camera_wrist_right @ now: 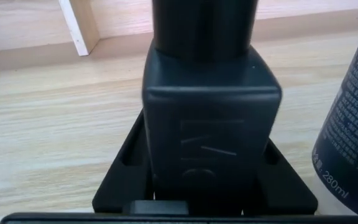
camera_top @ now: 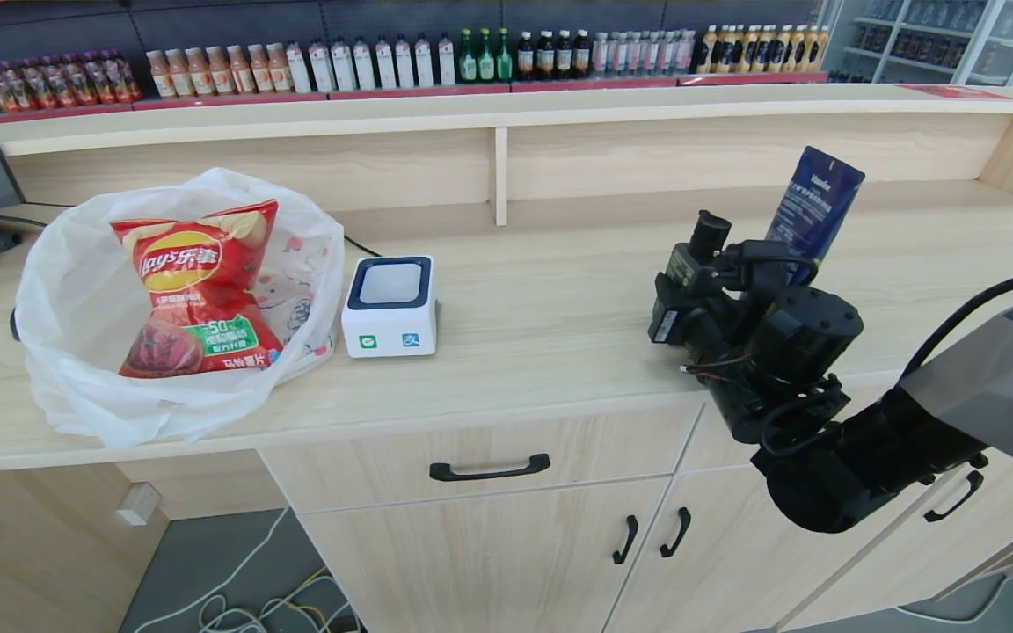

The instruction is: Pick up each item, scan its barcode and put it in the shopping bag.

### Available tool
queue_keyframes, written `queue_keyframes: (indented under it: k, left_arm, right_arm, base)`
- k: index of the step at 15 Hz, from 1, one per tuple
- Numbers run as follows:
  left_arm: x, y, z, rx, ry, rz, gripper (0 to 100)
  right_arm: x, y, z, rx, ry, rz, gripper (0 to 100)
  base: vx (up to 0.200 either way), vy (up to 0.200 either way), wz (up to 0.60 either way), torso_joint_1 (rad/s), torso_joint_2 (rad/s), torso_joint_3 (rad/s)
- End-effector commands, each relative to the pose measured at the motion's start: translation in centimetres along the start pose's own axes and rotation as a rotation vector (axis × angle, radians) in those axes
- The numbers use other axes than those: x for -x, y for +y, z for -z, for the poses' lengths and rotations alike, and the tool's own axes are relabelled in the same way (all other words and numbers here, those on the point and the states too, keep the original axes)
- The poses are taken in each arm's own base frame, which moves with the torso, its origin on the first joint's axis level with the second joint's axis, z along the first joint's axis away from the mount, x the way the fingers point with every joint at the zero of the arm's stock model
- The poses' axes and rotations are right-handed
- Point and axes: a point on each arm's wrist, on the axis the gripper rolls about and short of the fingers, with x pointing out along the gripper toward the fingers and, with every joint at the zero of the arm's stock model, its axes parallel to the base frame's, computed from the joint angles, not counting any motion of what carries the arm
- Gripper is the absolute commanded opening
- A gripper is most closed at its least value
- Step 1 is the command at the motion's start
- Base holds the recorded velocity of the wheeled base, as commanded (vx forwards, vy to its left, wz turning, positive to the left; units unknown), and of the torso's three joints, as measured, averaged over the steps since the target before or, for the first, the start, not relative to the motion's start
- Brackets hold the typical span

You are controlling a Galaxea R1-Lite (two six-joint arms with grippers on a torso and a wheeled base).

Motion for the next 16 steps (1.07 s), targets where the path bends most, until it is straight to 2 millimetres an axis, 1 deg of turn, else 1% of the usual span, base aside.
queue_keyframes:
  k: [1, 4, 7, 9, 10, 11, 12, 13, 14, 15, 16]
  left_arm:
    - [0.0, 0.0, 0.0, 0.0, 0.0, 0.001, 100]
    - [0.0, 0.0, 0.0, 0.0, 0.0, 0.0, 100]
    - [0.0, 0.0, 0.0, 0.0, 0.0, 0.0, 100]
    - [0.0, 0.0, 0.0, 0.0, 0.0, 0.0, 100]
    - [0.0, 0.0, 0.0, 0.0, 0.0, 0.0, 100]
    - [0.0, 0.0, 0.0, 0.0, 0.0, 0.0, 100]
    - [0.0, 0.0, 0.0, 0.0, 0.0, 0.0, 100]
    - [0.0, 0.0, 0.0, 0.0, 0.0, 0.0, 100]
    - [0.0, 0.0, 0.0, 0.0, 0.0, 0.0, 100]
    - [0.0, 0.0, 0.0, 0.0, 0.0, 0.0, 100]
    - [0.0, 0.0, 0.0, 0.0, 0.0, 0.0, 100]
  right_arm:
    - [0.0, 0.1, -0.1, -0.002, -0.002, -0.002, 0]
    - [0.4, 0.7, -0.3, -0.006, -0.004, -0.02, 0]
    - [1.2, 0.3, -1.2, -0.008, -0.007, -0.025, 0]
    - [2.9, -0.4, -3.2, -0.013, -0.021, -0.057, 0]
    - [4.1, -0.6, -4.5, -0.029, -0.033, -0.074, 0]
    - [6.0, -0.6, -5.9, -0.043, -0.041, -0.099, 0]
    - [7.9, -0.9, -6.8, -0.047, -0.036, -0.12, 0]
    - [9.6, -1.2, -7.4, -0.051, -0.029, -0.14, 0]
    - [10.5, -1.3, -7.6, -0.053, -0.024, -0.15, 0]
    - [12.0, -1.7, -8.3, -0.058, -0.026, -0.176, 0]
    - [12.8, -2.1, -8.6, -0.06, -0.031, -0.191, 0]
  base:
    - [0.0, 0.0, 0.0, 0.0, 0.0, 0.0]
    - [0.0, 0.0, 0.0, 0.0, 0.0, 0.0]
    - [0.0, 0.0, 0.0, 0.0, 0.0, 0.0]
    - [0.0, 0.0, 0.0, 0.0, 0.0, 0.0]
    - [0.0, 0.0, 0.0, 0.0, 0.0, 0.0]
    - [0.0, 0.0, 0.0, 0.0, 0.0, 0.0]
    - [0.0, 0.0, 0.0, 0.0, 0.0, 0.0]
    - [0.0, 0.0, 0.0, 0.0, 0.0, 0.0]
    - [0.0, 0.0, 0.0, 0.0, 0.0, 0.0]
    - [0.0, 0.0, 0.0, 0.0, 0.0, 0.0]
    - [0.0, 0.0, 0.0, 0.0, 0.0, 0.0]
